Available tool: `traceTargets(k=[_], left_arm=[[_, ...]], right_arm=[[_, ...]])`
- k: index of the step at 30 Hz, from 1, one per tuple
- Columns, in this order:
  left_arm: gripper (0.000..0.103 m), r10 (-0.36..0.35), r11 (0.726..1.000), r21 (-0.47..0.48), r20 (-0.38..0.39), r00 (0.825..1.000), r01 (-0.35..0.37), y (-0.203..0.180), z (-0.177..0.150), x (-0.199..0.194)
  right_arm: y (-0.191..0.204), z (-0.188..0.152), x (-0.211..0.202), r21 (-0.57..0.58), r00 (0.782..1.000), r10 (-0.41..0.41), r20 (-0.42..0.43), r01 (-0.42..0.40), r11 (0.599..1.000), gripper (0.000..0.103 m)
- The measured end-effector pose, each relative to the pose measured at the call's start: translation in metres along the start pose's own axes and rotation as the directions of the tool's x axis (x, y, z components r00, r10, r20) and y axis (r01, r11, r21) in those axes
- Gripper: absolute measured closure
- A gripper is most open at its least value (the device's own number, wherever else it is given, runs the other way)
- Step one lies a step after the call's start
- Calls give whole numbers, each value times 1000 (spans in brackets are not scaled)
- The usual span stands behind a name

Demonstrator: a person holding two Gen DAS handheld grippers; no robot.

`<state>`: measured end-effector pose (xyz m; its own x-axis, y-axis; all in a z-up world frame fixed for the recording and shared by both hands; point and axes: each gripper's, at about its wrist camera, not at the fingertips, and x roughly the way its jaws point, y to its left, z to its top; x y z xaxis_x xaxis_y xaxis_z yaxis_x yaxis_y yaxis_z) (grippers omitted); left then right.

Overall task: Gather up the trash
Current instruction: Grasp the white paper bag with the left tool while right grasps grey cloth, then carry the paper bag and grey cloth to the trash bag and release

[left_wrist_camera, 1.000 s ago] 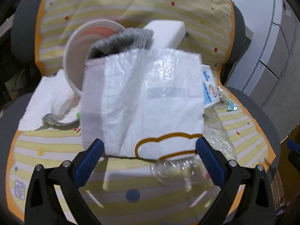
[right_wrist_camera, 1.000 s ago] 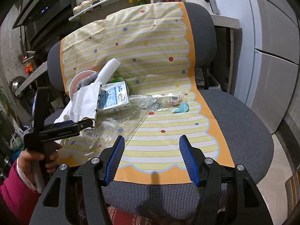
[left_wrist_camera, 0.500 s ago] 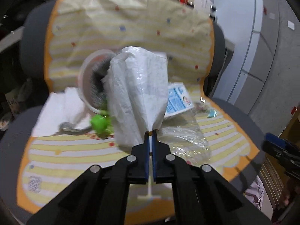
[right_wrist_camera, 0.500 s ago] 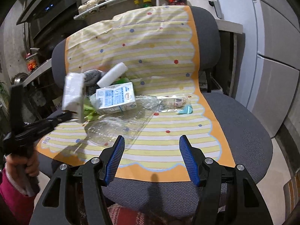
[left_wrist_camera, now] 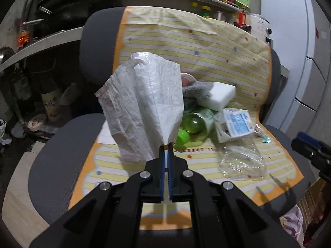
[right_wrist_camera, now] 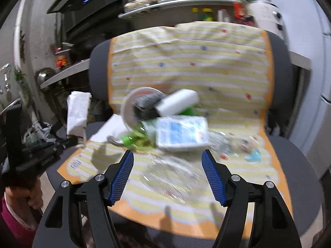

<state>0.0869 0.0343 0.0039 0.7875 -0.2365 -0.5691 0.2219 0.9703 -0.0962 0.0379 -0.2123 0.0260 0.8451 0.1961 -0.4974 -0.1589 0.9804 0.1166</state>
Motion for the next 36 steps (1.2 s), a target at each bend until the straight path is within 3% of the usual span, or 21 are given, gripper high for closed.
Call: traceTargets(k=[6, 19, 21, 23, 24, 26, 31, 36], left_arm=[[103, 19, 1000, -1, -3, 1000, -19, 15, 10, 14], [103, 17, 999, -30, -28, 999, -18, 39, 16, 50], [103, 14, 999, -30, -31, 999, -15, 39, 14, 50], [103, 10, 999, -32, -34, 999, -11, 39, 13, 50], [103, 9, 999, -32, -37, 999, -10, 39, 12, 49], [103, 8, 999, -33, -42, 999, -9, 38, 10, 47], [103, 15, 999, -30, -30, 999, -16, 33, 10, 34], [103, 20, 1000, -12, 10, 1000, -20, 19, 15, 8]], right_arm=[[36, 37, 51, -87, 998, 45, 31, -42, 995, 34], [53, 89, 174, -188, 999, -31, -37, 24, 982, 40], [55, 88, 186, -205, 997, -40, -63, 27, 978, 51], [56, 84, 190, -208, 995, -26, -100, 5, 978, 79], [56, 83, 190, -210, 994, -21, -106, -2, 978, 88], [57, 81, 180, -213, 997, -10, -79, -7, 977, 93], [55, 93, 123, -181, 996, 43, 79, -28, 983, 95], [44, 113, 41, -133, 963, 72, 261, -38, 990, 95]])
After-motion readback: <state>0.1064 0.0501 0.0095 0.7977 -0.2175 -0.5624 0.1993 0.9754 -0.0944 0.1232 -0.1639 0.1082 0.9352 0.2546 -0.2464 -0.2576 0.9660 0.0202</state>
